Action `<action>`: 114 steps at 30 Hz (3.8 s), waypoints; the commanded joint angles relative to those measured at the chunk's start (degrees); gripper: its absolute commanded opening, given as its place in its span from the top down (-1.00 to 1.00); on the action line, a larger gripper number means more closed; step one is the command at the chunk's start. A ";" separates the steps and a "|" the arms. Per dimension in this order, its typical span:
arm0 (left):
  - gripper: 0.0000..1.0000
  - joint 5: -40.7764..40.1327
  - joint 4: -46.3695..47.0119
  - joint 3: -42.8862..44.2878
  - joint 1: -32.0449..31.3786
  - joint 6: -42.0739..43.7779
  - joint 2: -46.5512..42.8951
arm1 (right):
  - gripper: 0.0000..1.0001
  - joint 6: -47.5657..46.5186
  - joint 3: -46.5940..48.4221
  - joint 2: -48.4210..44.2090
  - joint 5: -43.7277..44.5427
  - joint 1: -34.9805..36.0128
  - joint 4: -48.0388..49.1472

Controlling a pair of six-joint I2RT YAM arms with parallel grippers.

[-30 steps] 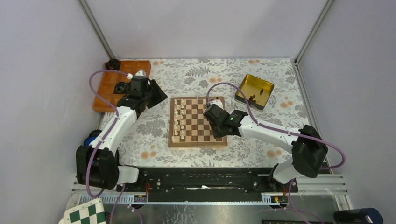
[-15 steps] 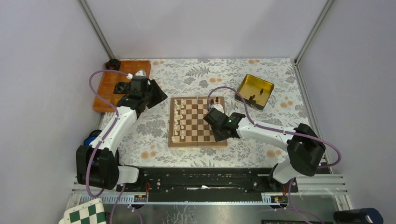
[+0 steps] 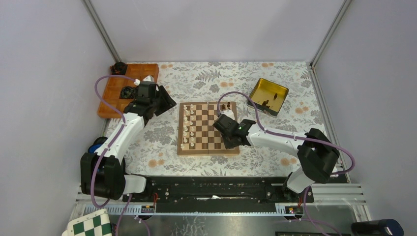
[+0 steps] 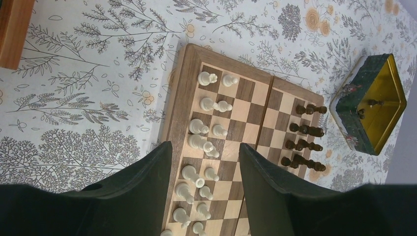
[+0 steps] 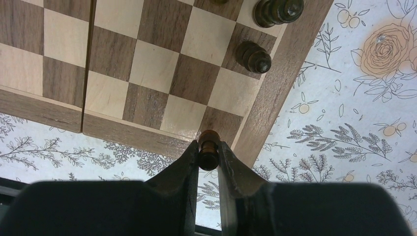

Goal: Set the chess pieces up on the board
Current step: Place the chess piece on the chessboard, then pick up the chess piece from the storage box.

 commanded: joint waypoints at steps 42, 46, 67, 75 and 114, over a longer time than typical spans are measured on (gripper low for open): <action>-0.20 -1.15 0.42 -0.81 -0.48 0.71 -1.44 | 0.27 0.17 -0.97 -0.28 1.21 -1.38 2.12; -0.20 -1.23 0.46 -0.73 -0.50 0.71 -1.41 | 0.21 -0.17 -0.18 -0.60 1.29 -1.37 1.68; -0.21 -2.67 0.20 2.35 -0.50 1.15 -0.39 | 0.06 -5.29 15.92 -7.46 6.61 -10.90 -5.75; -0.21 -2.80 -0.50 2.60 -0.50 1.35 -0.30 | 0.06 -6.69 23.07 -1.50 6.40 -25.86 -1.91; -0.20 -5.41 -0.77 4.08 0.29 3.36 6.05 | 0.16 4.40 37.21 30.91 5.58 -46.19 1.88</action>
